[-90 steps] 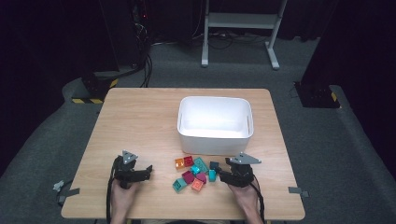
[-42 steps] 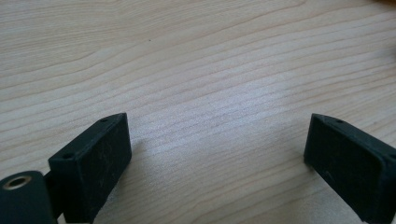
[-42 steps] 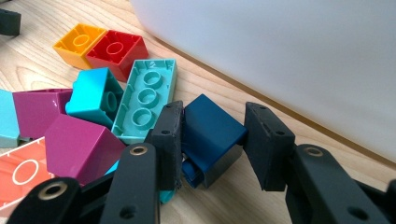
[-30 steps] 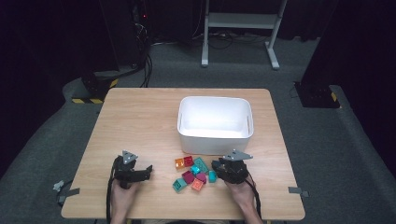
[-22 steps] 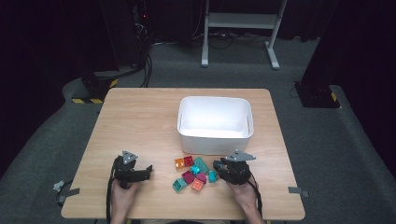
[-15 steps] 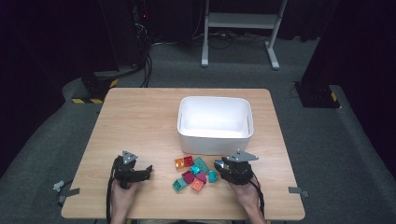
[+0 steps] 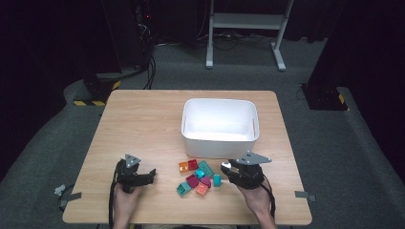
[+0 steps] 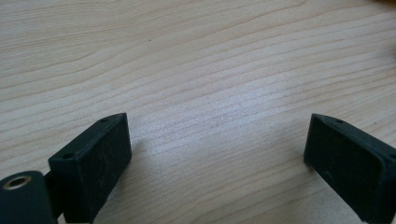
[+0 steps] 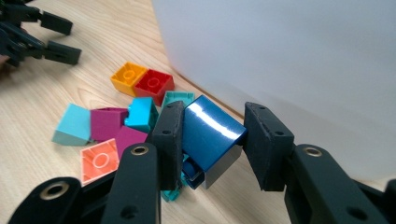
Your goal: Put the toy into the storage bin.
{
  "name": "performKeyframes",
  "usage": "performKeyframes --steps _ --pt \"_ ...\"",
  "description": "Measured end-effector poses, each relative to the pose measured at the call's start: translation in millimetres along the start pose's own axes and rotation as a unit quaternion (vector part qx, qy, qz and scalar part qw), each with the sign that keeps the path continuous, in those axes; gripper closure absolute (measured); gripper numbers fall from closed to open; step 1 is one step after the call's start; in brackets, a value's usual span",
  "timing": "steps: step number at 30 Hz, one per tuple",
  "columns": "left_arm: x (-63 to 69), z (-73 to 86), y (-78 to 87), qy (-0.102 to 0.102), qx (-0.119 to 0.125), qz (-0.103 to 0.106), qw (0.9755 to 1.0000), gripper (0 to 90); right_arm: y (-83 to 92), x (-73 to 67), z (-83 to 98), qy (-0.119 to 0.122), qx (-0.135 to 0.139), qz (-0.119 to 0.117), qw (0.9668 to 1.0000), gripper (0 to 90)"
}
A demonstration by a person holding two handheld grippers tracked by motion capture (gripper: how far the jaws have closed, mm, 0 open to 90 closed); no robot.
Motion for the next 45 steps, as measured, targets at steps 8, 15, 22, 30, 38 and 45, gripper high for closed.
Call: performKeyframes --steps 8,15,22,30,38,45 --pt "0.0 0.0 0.0 0.000 0.000 0.000 1.0000 7.5 18.5 -0.8 -19.6 0.014 0.014 -0.001 0.9998 59.9" --pt "0.0 0.0 0.0 0.000 0.000 0.000 1.0000 7.5 34.7 2.2 -42.9 0.013 0.028 -0.011 0.9995 60.0" --pt "0.0 0.0 0.0 0.000 0.000 0.000 1.0000 7.5 43.4 6.3 -61.7 -0.001 0.037 -0.018 0.9991 60.0" --pt "0.0 0.0 0.0 0.000 0.000 0.000 1.0000 7.5 49.7 13.9 -83.6 -0.001 0.050 -0.018 0.9986 60.0" --pt "0.0 0.0 0.0 0.000 0.000 0.000 1.0000 7.5 47.3 26.4 -98.8 -0.002 0.050 -0.006 0.9987 60.0" --pt "0.1 0.0 0.2 -0.001 0.000 0.001 1.0000 7.6 39.0 37.4 -109.0 -0.010 0.049 -0.001 0.9987 60.0"
Point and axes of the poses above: each handheld gripper's, and its own axes: y roughly backward along the jaws, z roughly out of its underside, x roughly to its right, the point moved 7 cm from there along -y, roughly forward along the jaws, and after that the axes turned 5 degrees about x, right-handed, at the moved point
